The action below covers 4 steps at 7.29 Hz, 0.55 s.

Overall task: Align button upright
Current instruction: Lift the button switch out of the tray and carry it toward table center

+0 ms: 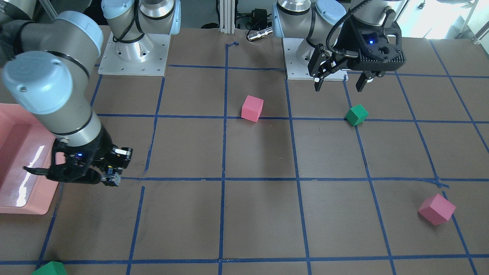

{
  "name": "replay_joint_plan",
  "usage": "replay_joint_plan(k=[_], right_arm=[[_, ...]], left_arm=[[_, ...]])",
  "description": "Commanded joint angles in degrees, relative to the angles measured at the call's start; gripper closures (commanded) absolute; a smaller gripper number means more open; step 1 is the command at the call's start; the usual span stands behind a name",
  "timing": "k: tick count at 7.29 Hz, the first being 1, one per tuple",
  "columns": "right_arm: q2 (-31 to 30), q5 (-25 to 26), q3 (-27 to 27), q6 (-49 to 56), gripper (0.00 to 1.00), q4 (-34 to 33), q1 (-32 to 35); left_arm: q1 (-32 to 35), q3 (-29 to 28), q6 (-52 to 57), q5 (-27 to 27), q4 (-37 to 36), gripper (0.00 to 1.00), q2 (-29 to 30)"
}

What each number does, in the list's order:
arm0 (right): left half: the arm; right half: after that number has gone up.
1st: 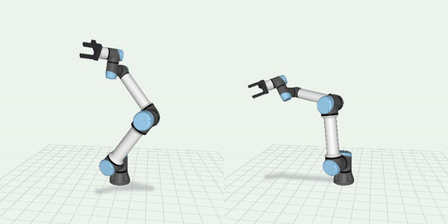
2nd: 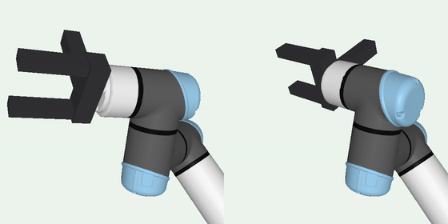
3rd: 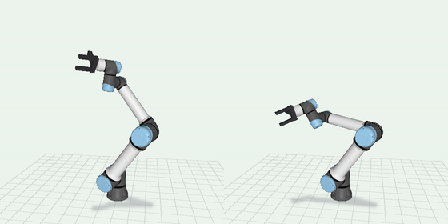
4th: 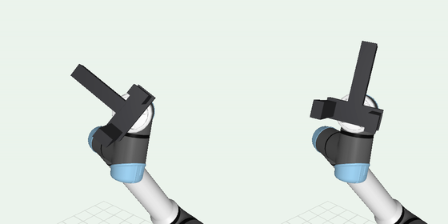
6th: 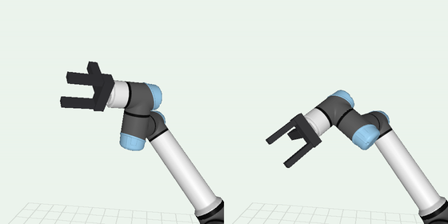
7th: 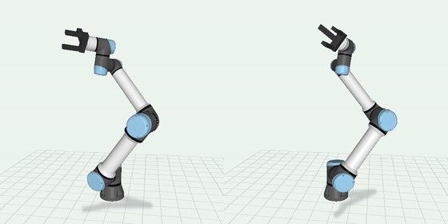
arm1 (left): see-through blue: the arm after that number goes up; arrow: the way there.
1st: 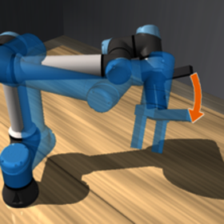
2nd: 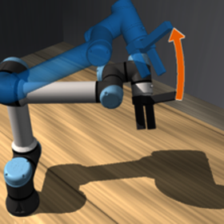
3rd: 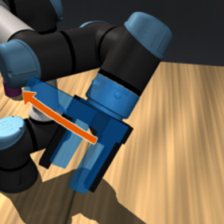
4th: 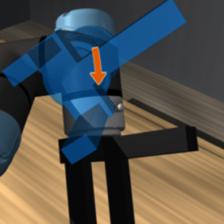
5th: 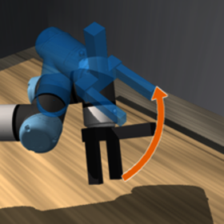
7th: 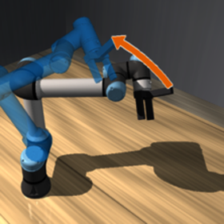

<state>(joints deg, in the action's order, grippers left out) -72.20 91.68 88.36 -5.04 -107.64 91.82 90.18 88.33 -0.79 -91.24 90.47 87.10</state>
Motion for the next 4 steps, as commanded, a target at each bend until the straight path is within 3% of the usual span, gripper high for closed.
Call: replay_joint_plan(k=[1, 2, 4], right_arm=[[5.1, -7.0, 0.9, -9.2, 1.0, -6.7, 6.7], [7.1, -6.8, 2.0, -12.0, 1.0, -12.2, 9.6], [10.5, -6.6, 2.3, -13.8, 1.0, -15.0, 15.6]], left_arm=[[0.0, 0.0, 0.0, 0.0, 0.0, 0.0, 0.0], [0.0, 0.0, 0.0, 0.1, -0.2, 0.0, 0.1], [0.0, 0.0, 0.0, 0.1, -0.2, 0.0, 0.1]])
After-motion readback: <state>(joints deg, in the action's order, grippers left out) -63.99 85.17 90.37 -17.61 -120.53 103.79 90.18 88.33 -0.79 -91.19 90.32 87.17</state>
